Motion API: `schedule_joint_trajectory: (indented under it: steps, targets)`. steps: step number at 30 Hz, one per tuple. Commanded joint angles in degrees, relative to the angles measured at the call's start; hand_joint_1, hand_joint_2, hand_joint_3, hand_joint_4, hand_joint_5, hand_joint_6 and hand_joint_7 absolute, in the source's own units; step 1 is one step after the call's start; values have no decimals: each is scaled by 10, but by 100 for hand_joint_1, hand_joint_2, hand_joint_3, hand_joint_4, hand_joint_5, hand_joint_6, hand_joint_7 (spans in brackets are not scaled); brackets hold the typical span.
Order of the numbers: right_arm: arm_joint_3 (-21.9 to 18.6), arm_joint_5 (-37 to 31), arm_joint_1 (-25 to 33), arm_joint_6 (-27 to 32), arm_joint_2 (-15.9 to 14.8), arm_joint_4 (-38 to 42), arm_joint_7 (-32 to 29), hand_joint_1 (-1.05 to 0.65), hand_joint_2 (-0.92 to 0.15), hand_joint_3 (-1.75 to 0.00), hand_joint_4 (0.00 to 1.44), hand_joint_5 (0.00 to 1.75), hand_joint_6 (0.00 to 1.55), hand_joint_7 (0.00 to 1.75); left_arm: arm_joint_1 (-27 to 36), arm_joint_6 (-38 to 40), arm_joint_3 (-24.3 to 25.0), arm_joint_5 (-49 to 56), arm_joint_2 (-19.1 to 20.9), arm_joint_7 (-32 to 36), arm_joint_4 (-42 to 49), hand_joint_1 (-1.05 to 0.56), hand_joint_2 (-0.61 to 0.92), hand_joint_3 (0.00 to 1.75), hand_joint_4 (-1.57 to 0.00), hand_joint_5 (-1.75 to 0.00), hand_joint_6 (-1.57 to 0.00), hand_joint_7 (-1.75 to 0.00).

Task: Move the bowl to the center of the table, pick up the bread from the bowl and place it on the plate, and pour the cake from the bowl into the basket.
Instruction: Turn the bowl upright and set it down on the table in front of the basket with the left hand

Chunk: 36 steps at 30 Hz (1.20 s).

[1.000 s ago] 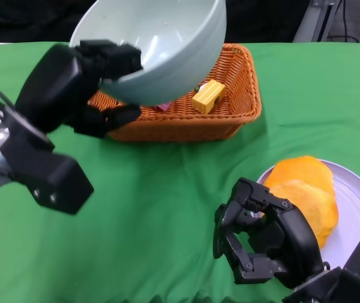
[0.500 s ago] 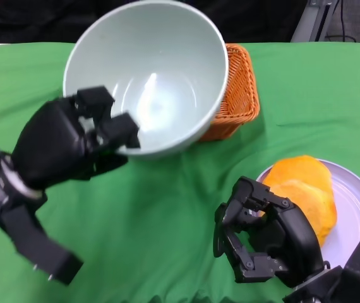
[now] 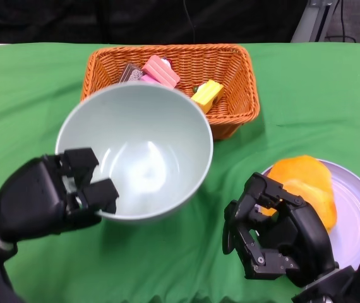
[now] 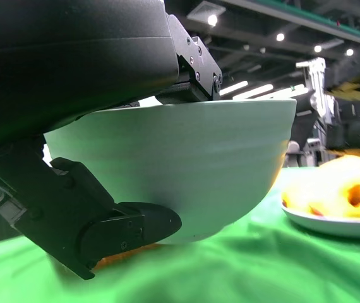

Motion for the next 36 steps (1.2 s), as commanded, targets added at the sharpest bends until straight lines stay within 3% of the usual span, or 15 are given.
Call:
schedule_joint_trajectory:
  steps: [1, 4, 6, 9, 22, 24, 28, 30, 32, 33, 35, 36]
  targets:
    - [-3, 5, 6, 2, -5, -13, -1, 0, -45, -136, 81, 175, 62, 155, 10, 7, -16, -5, 8, 26, 9, -6, 55, 86, -77, -175, -55, -175]
    - [-2, 2, 8, 1, -6, -17, -2, -1, -45, -136, 81, 175, 62, 156, 14, 14, -30, -4, 6, 26, 11, -5, 55, 74, -76, -175, -55, -175]
    - [-2, 1, 9, 4, -7, -20, -3, -1, -45, -136, 81, 175, 62, 156, 15, 16, -36, -5, 3, 26, 11, -9, 73, 39, -75, -175, -55, -175]
    - [-2, 2, 9, 3, -6, -21, -2, 0, -45, -137, 81, 175, 61, 157, 16, 18, -48, -6, -3, 26, 22, -14, 86, 13, -73, -175, -53, -175]
    - [-1, 2, 14, 17, -8, -35, -6, 1, -46, -138, 82, 175, 61, 157, 15, 25, -64, -44, -32, 12, 71, -5, 92, 8, -69, -175, -50, -175]
    - [-1, 0, 16, 19, -8, -38, -9, 3, -47, -138, 81, 175, 61, 157, 15, 25, -61, -53, -34, 5, 74, -5, 92, 15, -67, -175, -55, -165]
    - [-2, 3, 15, 17, -7, -35, -6, 2, -46, -137, 82, 175, 61, 158, 14, 23, -55, -74, -33, -16, 76, -9, 91, 8, -66, -175, -72, -131]
    - [-3, 7, 12, 13, -7, -29, -1, 2, -46, -138, 83, 175, 61, 158, 13, 22, -54, -82, -30, -18, 75, -13, 92, 17, -63, -175, -88, -85]
    - [-3, 6, 11, 13, -7, -27, 0, 1, -45, -138, 83, 175, 61, 158, 13, 18, -52, -89, -27, -25, 74, -16, 92, 11, -59, -174, -97, -56]
    - [-3, 4, 11, 13, -7, -27, -2, 0, -45, -138, 83, 175, 61, 158, 12, 12, -51, -94, -24, -34, 73, -18, 92, 10, -59, -165, -98, -44]
    - [-4, 2, 11, 14, -7, -27, -4, 0, -45, -137, 82, 175, 61, 158, 10, 4, -52, -99, -19, -46, 71, -24, 92, 10, -73, -107, -98, -23]
    - [-4, 3, 11, 13, -6, -25, -3, 0, -45, -137, 82, 175, 61, 158, 10, 1, -51, -101, -16, -48, 69, -26, 92, 9, -76, -93, -98, -17]
